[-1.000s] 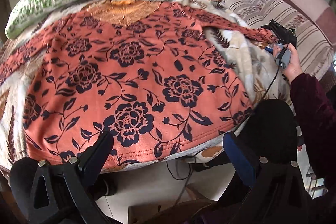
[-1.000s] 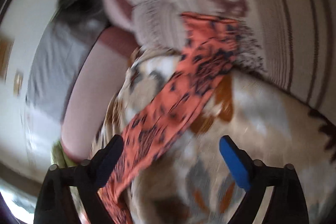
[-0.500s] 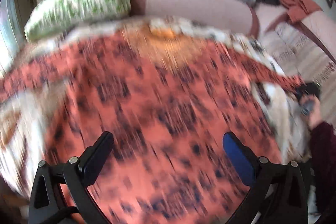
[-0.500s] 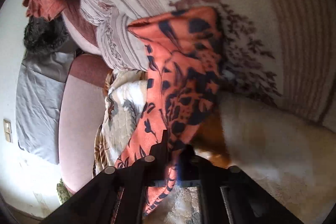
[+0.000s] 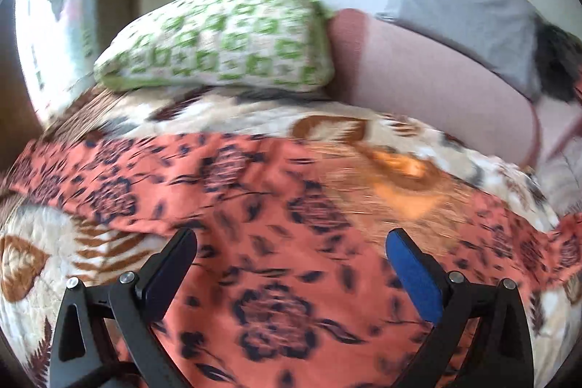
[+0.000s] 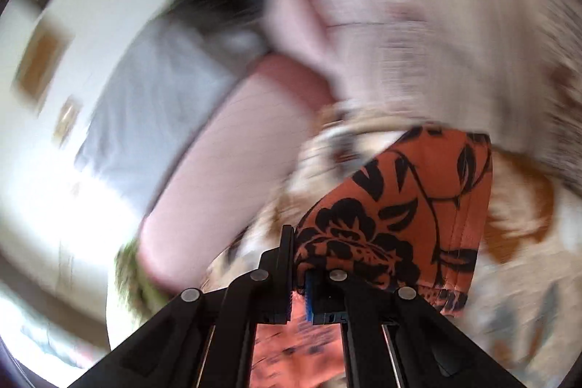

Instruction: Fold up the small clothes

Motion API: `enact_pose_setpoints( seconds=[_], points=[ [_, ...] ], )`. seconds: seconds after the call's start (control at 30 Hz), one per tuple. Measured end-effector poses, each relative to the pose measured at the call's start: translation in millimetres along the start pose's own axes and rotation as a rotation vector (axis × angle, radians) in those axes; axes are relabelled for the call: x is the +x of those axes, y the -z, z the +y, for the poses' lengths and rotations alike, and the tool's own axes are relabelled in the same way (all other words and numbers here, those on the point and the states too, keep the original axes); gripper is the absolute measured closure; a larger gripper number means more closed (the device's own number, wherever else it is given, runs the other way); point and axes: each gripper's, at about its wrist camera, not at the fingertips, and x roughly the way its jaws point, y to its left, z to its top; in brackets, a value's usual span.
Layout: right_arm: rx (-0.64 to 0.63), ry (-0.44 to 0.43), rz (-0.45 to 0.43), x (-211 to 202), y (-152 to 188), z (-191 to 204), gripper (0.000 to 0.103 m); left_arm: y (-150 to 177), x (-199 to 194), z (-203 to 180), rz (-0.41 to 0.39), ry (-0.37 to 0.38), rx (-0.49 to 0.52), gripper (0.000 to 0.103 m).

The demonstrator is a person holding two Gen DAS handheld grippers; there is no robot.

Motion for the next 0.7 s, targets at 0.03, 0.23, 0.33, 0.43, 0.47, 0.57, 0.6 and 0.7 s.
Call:
enact_pose_setpoints(
  seconds=[0.03, 0.23, 0.33, 0.43, 0.47, 0.57, 0.6, 0.7],
  points=[
    [-0.039, -0.031, 0.019, 6.3, 11.2, 26.4, 0.098, 0.6, 1.6, 8.8, 0.004, -0.018, -0.018, 0.000],
    [-0.196, -0.224, 0.215, 63.0, 132.9, 169.1, 0.098, -21.0, -7.4, 72.3, -0.054, -0.214, -0.103, 0.000],
    [-0.247, -0.208, 0.344, 105.8, 208.8, 205.8, 0.094, -28.4, -13.6, 98.3, -0.084, -0.304, -0.126, 0.000],
    [-0.310, -0.163, 0.539, 154.2, 280.6, 216.5, 0.094, -30.9, -14.7, 121.5, -0.070, -0.319, -0.162, 0.000],
    [-0.332, -0.136, 0.621, 169.5, 307.5, 214.4, 0.094, -30.9, -14.7, 127.6, -0.068, -0.317, -0.167, 0.000],
    [-0.375, -0.121, 0.767, 181.1, 360.3, 199.3, 0.087, -32.9, -12.8, 137.5, -0.065, -0.343, -0.158, 0.000],
    [-0.400, -0.134, 0.788, 180.2, 368.1, 196.8, 0.083, -33.0, -12.5, 139.5, -0.064, -0.345, -0.159, 0.000],
    [-0.440, -0.223, 0.828, 163.4, 372.3, 185.5, 0.057, -33.7, -12.7, 141.9, -0.061, -0.320, -0.175, 0.000]
  ],
)
